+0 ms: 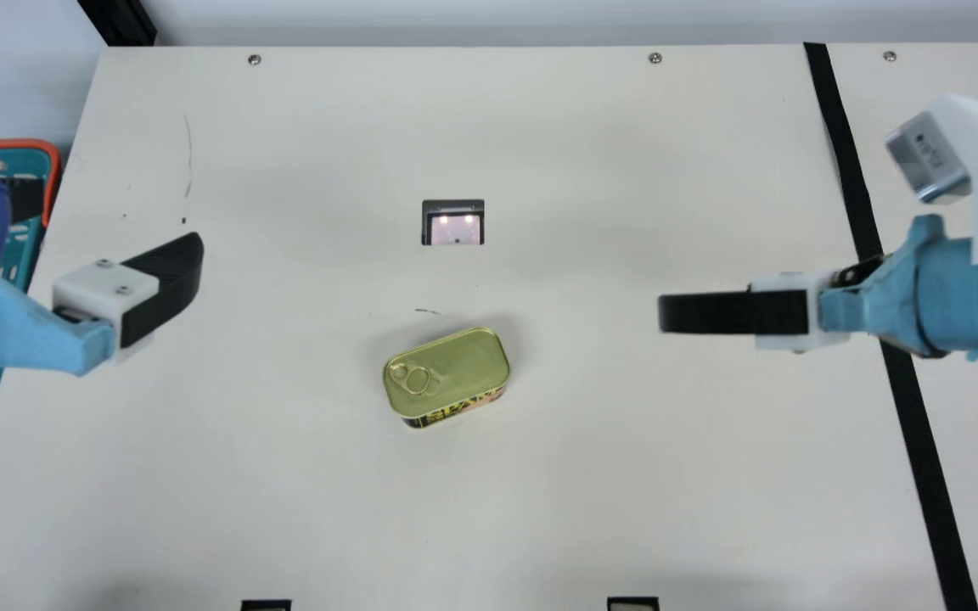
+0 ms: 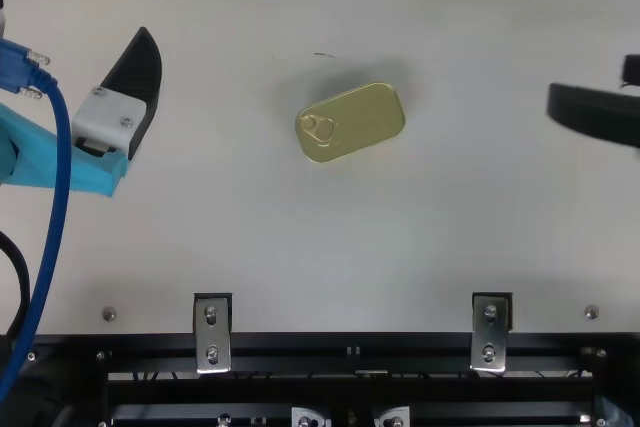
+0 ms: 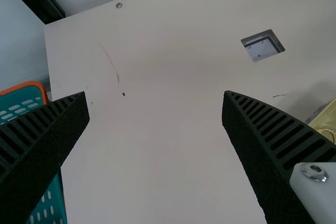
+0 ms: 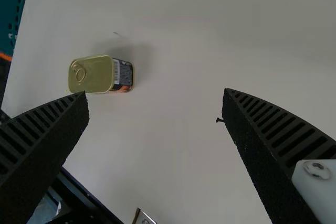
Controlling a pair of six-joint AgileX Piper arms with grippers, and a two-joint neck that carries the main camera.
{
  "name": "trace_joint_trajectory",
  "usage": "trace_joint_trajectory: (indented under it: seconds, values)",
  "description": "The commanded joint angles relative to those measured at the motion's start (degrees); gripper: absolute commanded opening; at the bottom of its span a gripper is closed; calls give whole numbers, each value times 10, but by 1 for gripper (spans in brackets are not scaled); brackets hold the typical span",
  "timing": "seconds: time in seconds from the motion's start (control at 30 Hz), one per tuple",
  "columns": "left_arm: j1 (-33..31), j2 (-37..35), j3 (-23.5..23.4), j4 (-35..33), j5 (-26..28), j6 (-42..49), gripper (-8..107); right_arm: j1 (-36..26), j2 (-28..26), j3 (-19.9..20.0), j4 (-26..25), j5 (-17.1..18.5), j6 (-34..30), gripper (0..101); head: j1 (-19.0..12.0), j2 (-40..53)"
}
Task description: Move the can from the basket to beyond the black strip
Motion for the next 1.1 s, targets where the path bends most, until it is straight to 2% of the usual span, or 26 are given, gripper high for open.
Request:
trace_joint_trajectory:
  seconds: [0.0,0.3,0.33,0.37,0.7,1.07]
  values:
    - [0,0,0,0,0,0,90,5,1,12,6,1,-8,101,-1,-1]
    - [0,0,0,0,0,0,90,-6,-2,63,52,0,-40,101,-1,-1]
    - [0,0,0,0,0,0,90,-8,-4,70,56,-10,-43,101,-1,-1]
    - [0,0,0,0,0,0,90,-3,-1,64,53,0,-42,101,-1,-1]
    - [0,0,0,0,0,0,90,-1,-2,68,58,1,-31,101,-1,-1]
    - [0,0,0,0,0,0,90,41,45,85,80,1,-30,101,-1,-1]
